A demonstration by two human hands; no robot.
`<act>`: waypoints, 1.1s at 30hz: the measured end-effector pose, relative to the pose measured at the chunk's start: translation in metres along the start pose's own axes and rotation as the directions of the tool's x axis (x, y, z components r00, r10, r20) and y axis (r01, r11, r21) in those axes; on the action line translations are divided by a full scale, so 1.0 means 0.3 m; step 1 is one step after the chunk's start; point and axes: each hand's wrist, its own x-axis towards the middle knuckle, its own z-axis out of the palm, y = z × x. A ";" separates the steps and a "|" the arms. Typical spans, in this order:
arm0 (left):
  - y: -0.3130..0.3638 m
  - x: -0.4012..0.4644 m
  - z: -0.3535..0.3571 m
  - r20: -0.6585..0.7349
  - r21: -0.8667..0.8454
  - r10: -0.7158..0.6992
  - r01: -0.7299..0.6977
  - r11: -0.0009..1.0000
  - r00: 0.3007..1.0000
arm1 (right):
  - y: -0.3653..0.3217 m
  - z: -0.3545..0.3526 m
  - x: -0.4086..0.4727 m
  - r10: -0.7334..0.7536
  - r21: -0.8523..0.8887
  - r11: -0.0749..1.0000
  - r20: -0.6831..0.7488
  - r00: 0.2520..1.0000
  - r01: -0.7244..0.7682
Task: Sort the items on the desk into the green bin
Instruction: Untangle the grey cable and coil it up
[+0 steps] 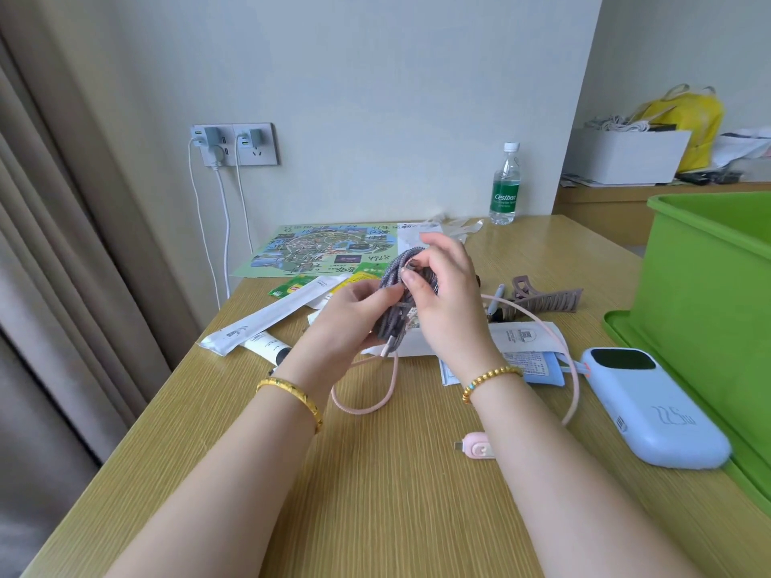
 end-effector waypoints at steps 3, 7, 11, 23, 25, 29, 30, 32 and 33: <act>0.002 -0.004 0.002 0.061 -0.176 -0.070 0.079 0.981 0.996 | -0.014 0.006 -0.006 -0.025 0.027 0.999 0.006 1.000 0.025; -0.003 0.000 0.006 0.008 -0.122 -0.092 0.092 0.988 0.996 | -0.014 -0.001 -0.007 0.082 0.069 0.994 -0.035 0.996 -0.080; -0.009 -0.005 0.012 0.079 0.031 -0.084 0.082 0.996 0.993 | 0.012 -0.002 -0.002 0.436 0.297 0.853 0.043 0.899 -0.429; -0.014 0.013 -0.012 -0.128 -0.164 -0.146 0.124 0.979 0.981 | 0.017 0.022 0.003 0.181 -0.015 0.984 0.147 0.973 -0.180; -0.006 0.011 -0.016 -0.118 -0.197 -0.159 0.134 0.971 0.980 | 0.016 0.031 -0.006 0.103 -0.140 0.986 0.121 0.987 -0.086; 0.001 0.001 -0.005 -0.041 -0.205 -0.170 0.158 0.966 0.985 | 0.001 0.007 -0.002 0.024 -0.091 0.996 0.085 0.996 -0.017; 0.001 0.000 -0.002 -0.019 -0.209 -0.171 0.164 0.964 0.985 | -0.005 0.006 -0.005 -0.008 -0.092 0.996 0.114 0.993 0.019; 0.003 -0.002 -0.004 0.035 -0.223 -0.160 0.164 0.961 0.986 | -0.011 0.010 -0.014 -0.073 -0.134 0.987 0.135 0.988 0.091; 0.004 -0.002 -0.005 0.070 -0.240 -0.139 0.152 0.959 0.988 | -0.010 0.010 -0.016 -0.088 -0.156 0.982 0.124 0.988 0.107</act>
